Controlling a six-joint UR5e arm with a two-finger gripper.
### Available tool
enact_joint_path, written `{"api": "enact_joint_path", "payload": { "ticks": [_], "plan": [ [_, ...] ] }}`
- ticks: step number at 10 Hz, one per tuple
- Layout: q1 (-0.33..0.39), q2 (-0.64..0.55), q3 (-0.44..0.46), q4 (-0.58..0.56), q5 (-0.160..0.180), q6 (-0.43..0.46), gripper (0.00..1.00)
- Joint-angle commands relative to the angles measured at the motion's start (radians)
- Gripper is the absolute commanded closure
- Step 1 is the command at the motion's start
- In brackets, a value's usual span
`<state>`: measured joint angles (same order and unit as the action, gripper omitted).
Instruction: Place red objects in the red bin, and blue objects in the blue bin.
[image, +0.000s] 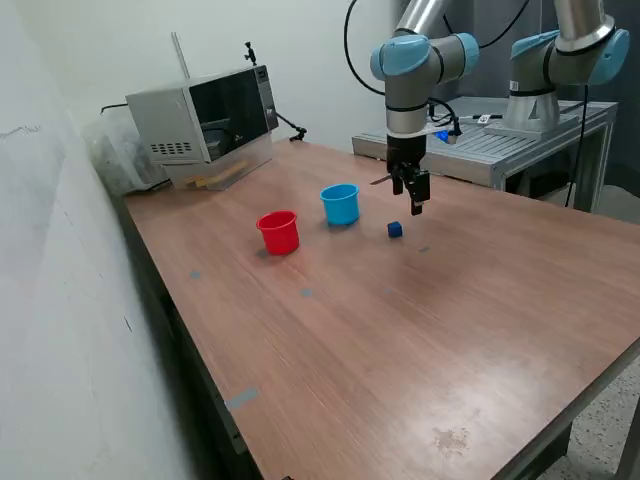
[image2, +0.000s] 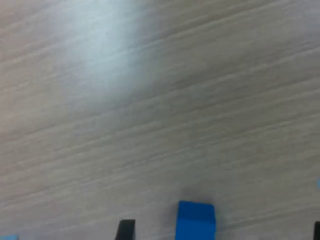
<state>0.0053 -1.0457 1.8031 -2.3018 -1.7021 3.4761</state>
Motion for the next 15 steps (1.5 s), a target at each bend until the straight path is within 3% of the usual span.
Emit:
{"api": "enact_joint_path", "payload": {
  "ticks": [1, 15],
  "plan": [
    [-0.005, 0.045, -0.048, 0.001, 0.007, 0.003, 0.00],
    [-0.039, 0.124, -0.059, -0.005, 0.007, -0.008, 0.00]
  ]
}}
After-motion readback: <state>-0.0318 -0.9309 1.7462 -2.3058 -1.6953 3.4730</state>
